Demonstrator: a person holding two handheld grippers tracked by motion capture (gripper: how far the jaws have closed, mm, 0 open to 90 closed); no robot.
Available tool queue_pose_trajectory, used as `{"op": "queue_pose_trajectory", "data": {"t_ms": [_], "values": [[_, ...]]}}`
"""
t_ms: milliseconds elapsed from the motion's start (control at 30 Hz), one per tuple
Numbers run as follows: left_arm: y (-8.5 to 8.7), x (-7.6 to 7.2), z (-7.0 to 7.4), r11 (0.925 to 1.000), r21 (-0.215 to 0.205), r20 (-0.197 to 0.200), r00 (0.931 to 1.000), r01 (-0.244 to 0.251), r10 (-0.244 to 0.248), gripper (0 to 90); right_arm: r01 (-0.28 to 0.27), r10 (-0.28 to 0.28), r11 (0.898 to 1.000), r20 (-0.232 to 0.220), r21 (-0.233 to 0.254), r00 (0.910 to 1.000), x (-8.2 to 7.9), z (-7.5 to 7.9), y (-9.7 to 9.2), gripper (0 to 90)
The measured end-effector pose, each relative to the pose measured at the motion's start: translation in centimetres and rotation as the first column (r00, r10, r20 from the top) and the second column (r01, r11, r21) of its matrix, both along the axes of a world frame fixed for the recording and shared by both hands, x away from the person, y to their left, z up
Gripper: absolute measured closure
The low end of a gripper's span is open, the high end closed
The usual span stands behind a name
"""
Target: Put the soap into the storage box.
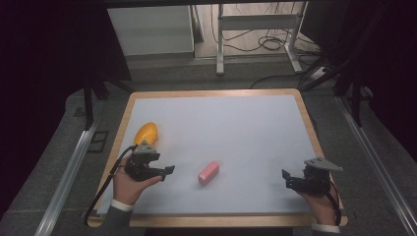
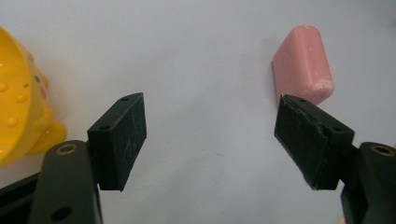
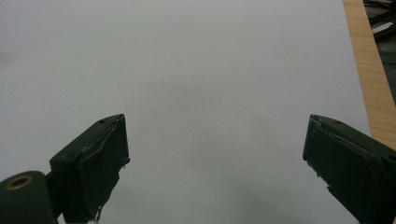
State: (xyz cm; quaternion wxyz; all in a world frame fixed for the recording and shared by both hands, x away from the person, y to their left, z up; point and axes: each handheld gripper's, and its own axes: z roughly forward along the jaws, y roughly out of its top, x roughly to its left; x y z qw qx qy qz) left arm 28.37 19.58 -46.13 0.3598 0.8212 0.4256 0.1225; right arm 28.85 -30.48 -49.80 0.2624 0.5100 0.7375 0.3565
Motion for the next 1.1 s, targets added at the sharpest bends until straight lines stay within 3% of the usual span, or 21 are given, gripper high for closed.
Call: {"op": "queue_pose_trajectory", "data": {"t_ms": [500, 633, 767, 1100], "values": [[-3.0, 0.2, -0.3, 0.9966, 0.038, -0.025, 0.9971, 0.073, -0.072, 25.1, -0.004, 0.004, 1.000, -0.006, -0.007, 1.0000, 0.0, -0.1, 0.2, 6.5], [-3.4, 0.3, -0.4, 0.9965, 0.026, -0.035, 0.9963, 0.079, -0.078, 25.0, -0.003, 0.002, 1.000, -0.012, -0.008, 0.9999, 0.1, -0.2, 0.2, 6.5], [-5.0, 0.0, -0.8, 0.9919, 0.046, -0.044, 0.9922, 0.119, -0.117, 24.9, -0.007, 0.007, 1.000, -0.022, -0.015, 0.9997, 0.2, -0.5, 0.4, 6.5], [-7.0, 0.3, -0.3, 0.9860, 0.056, -0.040, 0.9871, 0.157, -0.155, 24.7, -0.006, 0.006, 1.000, -0.021, -0.016, 0.9998, 0.2, -0.5, 0.4, 6.5]]}}
